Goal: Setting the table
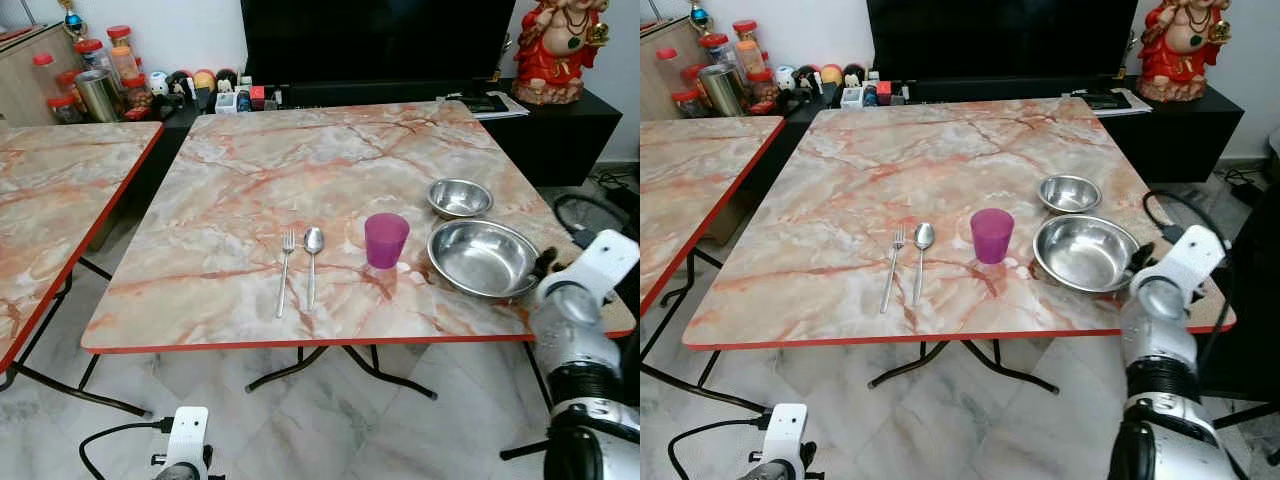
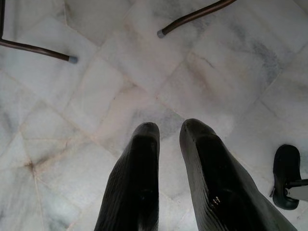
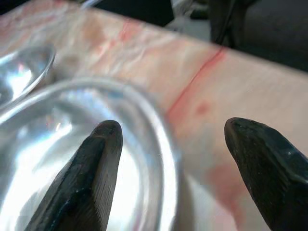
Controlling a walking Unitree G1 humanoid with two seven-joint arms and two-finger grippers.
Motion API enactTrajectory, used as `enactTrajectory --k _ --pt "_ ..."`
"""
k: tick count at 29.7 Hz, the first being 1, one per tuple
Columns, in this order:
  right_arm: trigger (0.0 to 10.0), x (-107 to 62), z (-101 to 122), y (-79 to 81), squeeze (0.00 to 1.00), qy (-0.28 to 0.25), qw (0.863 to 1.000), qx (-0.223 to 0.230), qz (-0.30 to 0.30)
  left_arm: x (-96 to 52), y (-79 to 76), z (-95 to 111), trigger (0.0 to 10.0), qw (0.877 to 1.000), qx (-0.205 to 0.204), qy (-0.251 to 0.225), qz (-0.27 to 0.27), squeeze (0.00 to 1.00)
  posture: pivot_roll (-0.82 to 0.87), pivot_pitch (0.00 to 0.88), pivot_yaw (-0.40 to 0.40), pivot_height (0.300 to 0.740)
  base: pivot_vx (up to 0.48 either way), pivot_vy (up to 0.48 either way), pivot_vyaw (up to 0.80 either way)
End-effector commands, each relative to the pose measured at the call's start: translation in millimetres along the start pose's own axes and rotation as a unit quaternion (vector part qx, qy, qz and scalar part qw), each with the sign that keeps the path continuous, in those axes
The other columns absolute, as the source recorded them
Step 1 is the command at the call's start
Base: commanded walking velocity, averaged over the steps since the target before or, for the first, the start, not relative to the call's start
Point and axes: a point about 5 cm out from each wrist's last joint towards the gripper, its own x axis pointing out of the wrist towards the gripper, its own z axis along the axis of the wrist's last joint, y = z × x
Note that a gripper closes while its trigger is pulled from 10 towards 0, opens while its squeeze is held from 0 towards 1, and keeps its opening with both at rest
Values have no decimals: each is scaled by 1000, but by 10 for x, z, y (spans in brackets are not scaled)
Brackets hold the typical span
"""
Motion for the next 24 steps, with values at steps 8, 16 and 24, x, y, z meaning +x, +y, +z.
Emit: enactTrajectory --k 8,16,24 --pt "10000 3 65 193 0 0 999 26 28 -10 83 -18 10000 1000 5 1 7 0 -21 0 35 740 0 0 0" --pt "10000 9 65 195 0 -4 999 42 10 -14 102 -24 10000 1000 8 1 7 0 -19 0 36 740 0 0 0" --pt "10000 13 118 131 0 -24 997 62 -26 -15 79 -30 10000 1000 9 0 3 0 -15 0 37 740 0 0 0"
